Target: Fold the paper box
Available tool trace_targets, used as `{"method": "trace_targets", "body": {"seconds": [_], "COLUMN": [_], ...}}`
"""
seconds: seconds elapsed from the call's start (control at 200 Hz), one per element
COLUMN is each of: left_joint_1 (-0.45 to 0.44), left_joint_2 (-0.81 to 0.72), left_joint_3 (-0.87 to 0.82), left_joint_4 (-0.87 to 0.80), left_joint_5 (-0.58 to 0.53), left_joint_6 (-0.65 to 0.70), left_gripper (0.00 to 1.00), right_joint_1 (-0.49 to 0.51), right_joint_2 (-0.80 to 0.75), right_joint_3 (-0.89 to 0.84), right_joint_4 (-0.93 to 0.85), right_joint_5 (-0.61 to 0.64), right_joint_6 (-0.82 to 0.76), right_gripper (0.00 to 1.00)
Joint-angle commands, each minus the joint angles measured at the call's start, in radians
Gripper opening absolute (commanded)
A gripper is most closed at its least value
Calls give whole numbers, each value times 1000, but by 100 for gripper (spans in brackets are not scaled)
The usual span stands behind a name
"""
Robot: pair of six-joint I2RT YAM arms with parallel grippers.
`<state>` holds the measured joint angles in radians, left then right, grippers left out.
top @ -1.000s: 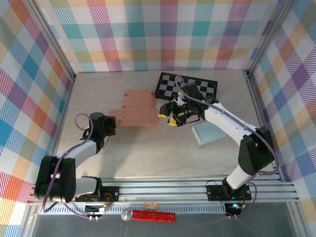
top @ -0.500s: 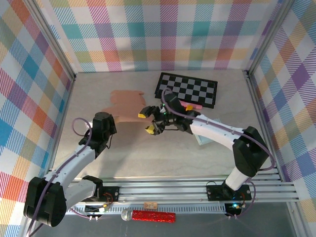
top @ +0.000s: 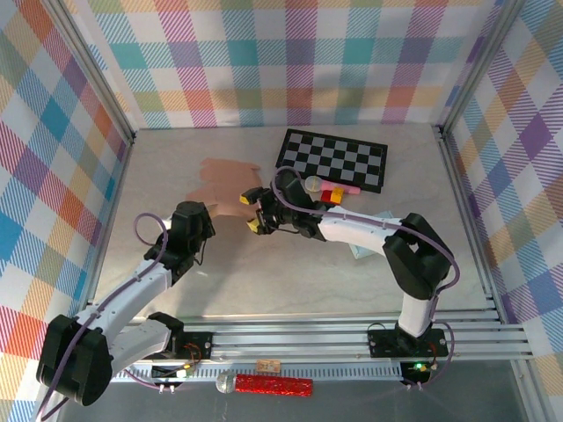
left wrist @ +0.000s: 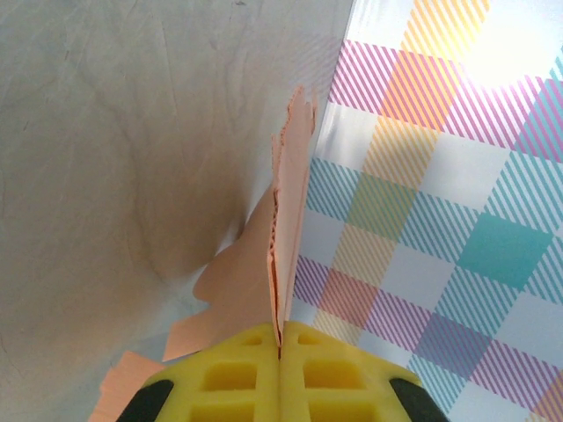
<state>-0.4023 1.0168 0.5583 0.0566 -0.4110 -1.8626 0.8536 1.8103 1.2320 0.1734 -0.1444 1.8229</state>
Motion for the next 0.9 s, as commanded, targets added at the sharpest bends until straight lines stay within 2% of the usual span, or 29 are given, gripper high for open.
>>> {"method": "trace_targets", "body": {"seconds": [0.0, 0.205, 0.48, 0.6, 0.78, 0.895], "left_joint_1": [-22, -45, -93, -102, -111, -118], "left_joint_2": [-27, -35, -38, -47, -55, -53], "left_joint_3": [3, -1, -3, -9, -12, -9], "left_joint_4": [14, 12, 5, -4, -16, -11], "left_joint_5": [-43, -56, -93, -100, -109, -103], "left_joint_6": [-28, -38, -50, -47, -47, -37], "left_gripper": [0, 0, 0, 0, 0, 0], "right_joint_1": [10, 13, 12, 12, 12, 12], "right_joint_2": [20, 15, 14, 5, -11, -33], "right_joint_3": [42, 33, 53, 53, 53, 50], "right_joint_4": [61, 69, 55, 34, 8, -23], "right_joint_5": [46, 61, 73, 78, 71, 86], "right_joint_6": [26, 41, 32, 30, 30, 13], "right_gripper": [59, 40, 20, 16, 19, 5]}}
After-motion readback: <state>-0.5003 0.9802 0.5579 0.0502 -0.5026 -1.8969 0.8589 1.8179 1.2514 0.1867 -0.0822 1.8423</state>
